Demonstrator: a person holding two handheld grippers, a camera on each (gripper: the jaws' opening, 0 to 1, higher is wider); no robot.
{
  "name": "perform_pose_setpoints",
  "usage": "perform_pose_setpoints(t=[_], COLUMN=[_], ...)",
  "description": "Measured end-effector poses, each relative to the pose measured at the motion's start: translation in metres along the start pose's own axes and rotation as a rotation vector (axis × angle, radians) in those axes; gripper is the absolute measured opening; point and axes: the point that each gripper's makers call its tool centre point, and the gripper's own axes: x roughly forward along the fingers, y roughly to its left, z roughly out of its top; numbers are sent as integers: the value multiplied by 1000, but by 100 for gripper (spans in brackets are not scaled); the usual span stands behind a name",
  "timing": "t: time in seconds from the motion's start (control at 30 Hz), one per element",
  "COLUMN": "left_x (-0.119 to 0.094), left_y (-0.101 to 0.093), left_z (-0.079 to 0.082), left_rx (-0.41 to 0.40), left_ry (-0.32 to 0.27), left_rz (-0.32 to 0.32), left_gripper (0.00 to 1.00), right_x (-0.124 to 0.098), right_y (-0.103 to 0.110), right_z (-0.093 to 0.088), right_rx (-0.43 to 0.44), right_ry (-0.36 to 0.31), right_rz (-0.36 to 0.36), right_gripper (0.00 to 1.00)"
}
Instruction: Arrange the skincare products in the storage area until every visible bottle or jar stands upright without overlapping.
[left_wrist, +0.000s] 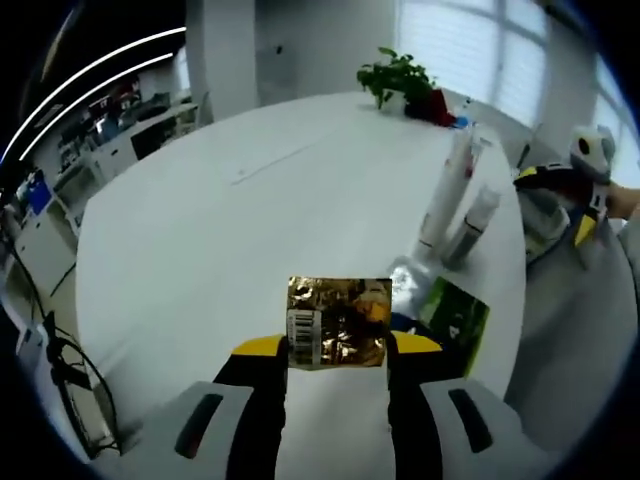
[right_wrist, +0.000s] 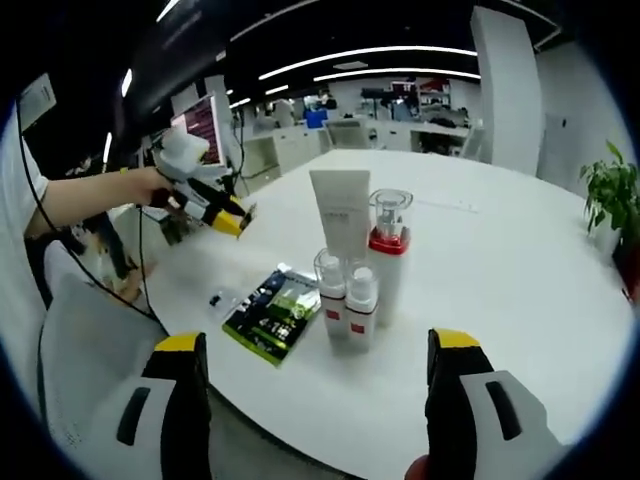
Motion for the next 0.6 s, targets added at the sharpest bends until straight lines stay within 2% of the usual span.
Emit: perform_pose_setpoints(t=[0.1,0.17,0.33,0.43,0.5,0.57,0.6], left_x=[-8,-10,-24,-30,-37,-39,-44], left_y=[-13,-10,-38,-47,-64,-63,-72], left_z=[3,3,25,33,45,46,50], left_rx=[16,22,47,56,55,55,62], left_ry=[-13,-24,-69,-97,-128,-155,-161], left_rz=[5,6,3,1,-4,-16,-18], left_gripper=[43,43,43,43,43,43,43], right_x=[1,4,17,24,27,29,29], right_y=[8,12,34,42,48,52,54], right_z=[12,19,42,53,63,74,78], right_rx=[-7,-1,14,25,34,55,64], right_ry=[-39,-56,-111,-121,-142,-165,-177], right_rz=[40,54,153,190,217,247,258], right_gripper=[78,76,68,64,59,54,54])
